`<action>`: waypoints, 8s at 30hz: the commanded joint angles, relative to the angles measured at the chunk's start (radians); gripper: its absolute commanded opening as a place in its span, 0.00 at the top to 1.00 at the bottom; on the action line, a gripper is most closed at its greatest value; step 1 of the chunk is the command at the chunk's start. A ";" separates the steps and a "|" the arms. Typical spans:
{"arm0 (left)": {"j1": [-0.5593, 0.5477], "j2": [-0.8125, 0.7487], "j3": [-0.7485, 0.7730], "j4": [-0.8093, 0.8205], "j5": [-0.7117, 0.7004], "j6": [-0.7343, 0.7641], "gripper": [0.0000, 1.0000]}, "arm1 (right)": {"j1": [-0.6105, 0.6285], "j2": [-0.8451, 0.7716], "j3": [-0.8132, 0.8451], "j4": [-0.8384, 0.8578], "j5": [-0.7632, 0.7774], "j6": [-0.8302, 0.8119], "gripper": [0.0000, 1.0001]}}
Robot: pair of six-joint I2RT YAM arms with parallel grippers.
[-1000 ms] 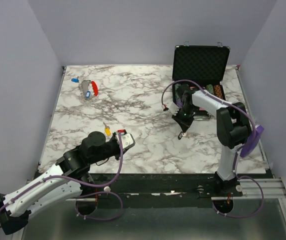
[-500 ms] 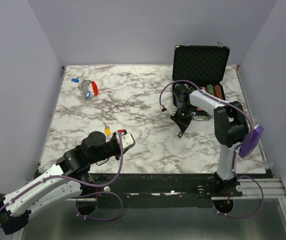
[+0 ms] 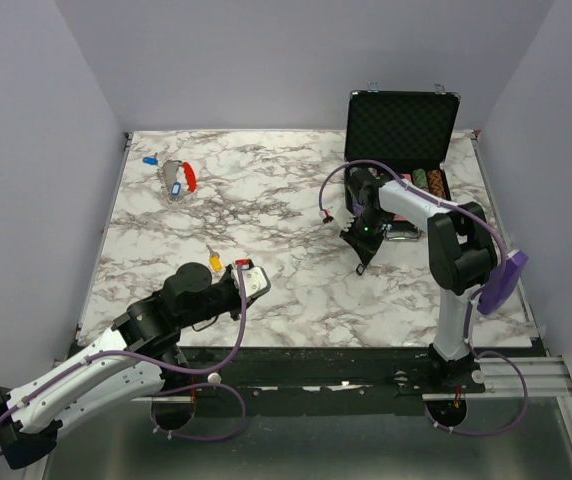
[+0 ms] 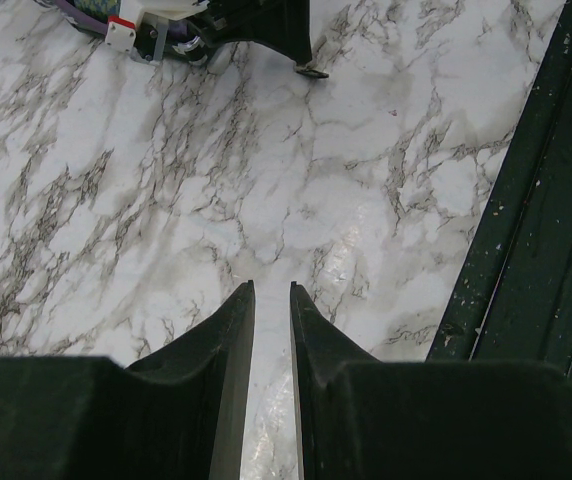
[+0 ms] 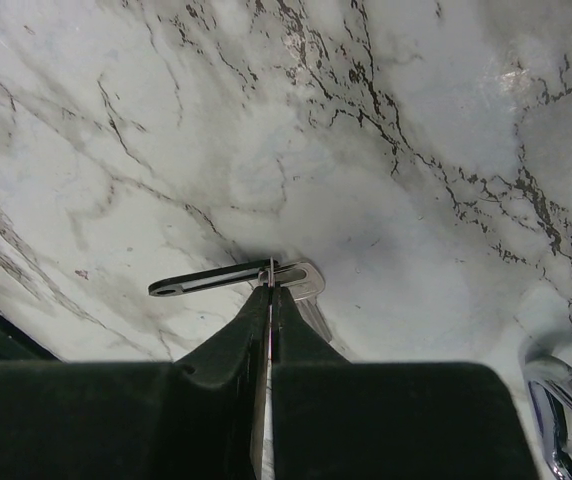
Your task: Put the keys on the keyring
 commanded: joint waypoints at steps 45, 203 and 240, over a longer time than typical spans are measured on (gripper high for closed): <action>0.272 -0.068 -0.005 0.193 0.032 -0.458 0.01 | -0.180 -0.466 -0.111 0.221 -0.671 0.097 0.40; 1.166 1.798 1.548 -0.689 -0.126 -1.445 0.52 | -0.248 -0.579 -0.262 0.309 -1.038 0.123 0.23; 1.165 1.618 1.319 -0.555 -0.028 -1.294 0.71 | -0.247 -0.617 -0.264 0.298 -1.053 0.112 0.23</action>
